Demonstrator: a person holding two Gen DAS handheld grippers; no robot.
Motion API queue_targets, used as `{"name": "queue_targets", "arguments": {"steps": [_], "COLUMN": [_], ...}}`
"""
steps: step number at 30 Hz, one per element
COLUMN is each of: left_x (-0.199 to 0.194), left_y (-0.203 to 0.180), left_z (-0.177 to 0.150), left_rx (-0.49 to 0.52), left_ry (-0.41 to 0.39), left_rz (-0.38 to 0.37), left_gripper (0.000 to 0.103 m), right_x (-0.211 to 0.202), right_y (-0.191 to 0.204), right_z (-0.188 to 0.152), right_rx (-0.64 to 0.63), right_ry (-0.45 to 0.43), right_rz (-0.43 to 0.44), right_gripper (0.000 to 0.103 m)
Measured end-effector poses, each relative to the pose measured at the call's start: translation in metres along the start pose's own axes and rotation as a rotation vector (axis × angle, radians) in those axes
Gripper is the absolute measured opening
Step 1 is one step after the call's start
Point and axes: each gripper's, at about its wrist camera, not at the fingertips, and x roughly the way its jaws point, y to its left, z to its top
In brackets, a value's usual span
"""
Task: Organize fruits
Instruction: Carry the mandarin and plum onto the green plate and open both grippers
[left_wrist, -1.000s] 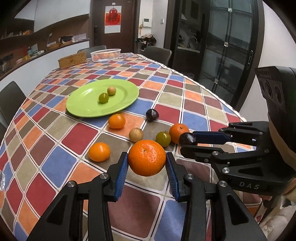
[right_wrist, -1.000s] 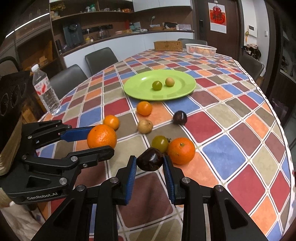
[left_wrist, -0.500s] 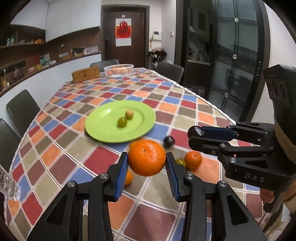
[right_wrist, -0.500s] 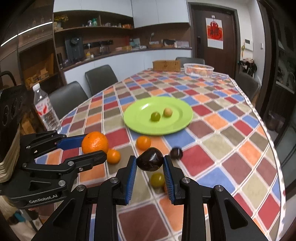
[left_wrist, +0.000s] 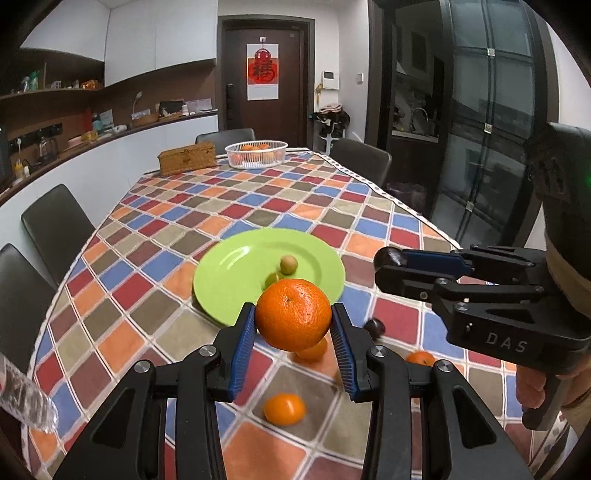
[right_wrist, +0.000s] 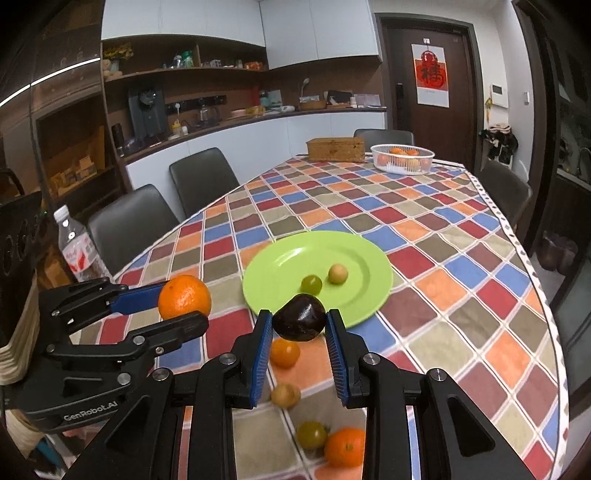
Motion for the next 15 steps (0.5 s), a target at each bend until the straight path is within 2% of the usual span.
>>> {"name": "queue_targets", "arguments": {"steps": [7,15], "left_x": [0.02,0.064], "left_y": [0.016,0.037], "left_z": [0.027,0.045], "left_rx": [-0.001,-0.014], "left_ry": [0.003,0.058], "left_rz": [-0.005,0.016], "left_gripper": [0.04,0.04], "right_x": [0.028,0.069], "right_y": [-0.01,-0.022], "right_z": [0.027,0.048], "right_rx": [0.021,0.025], "right_ry": [0.031,0.105], "right_rz": [0.026,0.013], "right_gripper": [0.031,0.031]}}
